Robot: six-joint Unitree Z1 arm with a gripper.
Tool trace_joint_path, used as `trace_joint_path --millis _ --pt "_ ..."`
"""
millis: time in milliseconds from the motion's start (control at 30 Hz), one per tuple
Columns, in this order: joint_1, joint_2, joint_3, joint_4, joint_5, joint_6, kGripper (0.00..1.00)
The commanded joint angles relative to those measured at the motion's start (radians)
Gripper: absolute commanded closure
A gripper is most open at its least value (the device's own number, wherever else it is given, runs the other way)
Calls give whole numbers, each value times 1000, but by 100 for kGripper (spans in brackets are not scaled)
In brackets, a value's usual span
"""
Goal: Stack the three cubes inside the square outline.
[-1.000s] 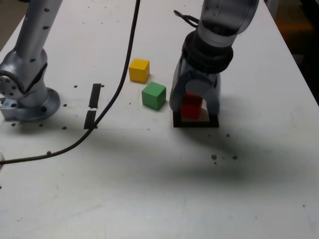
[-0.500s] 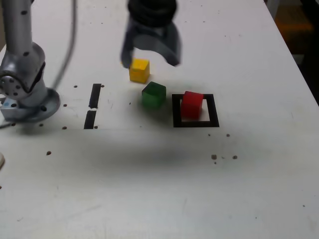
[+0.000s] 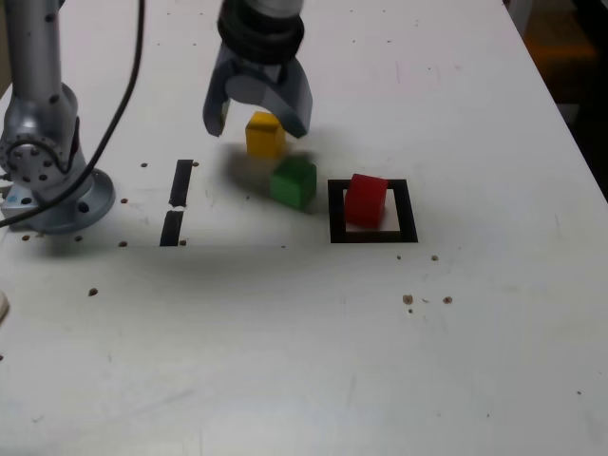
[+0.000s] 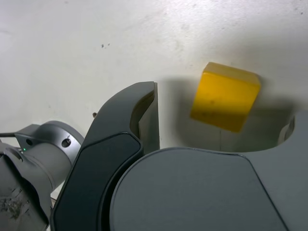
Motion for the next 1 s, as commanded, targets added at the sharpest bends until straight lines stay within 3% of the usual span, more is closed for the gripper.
trace_joint_path --millis 0,267,567,733,967 --pt "2 22 -11 -5 2 16 5" --pt "11 90 -24 -22 24 41 20" --pt "30 91 -18 -53 48 76 69" --pt "26 86 -16 -57 41 95 79" --pt "21 54 -13 -58 4 100 91"
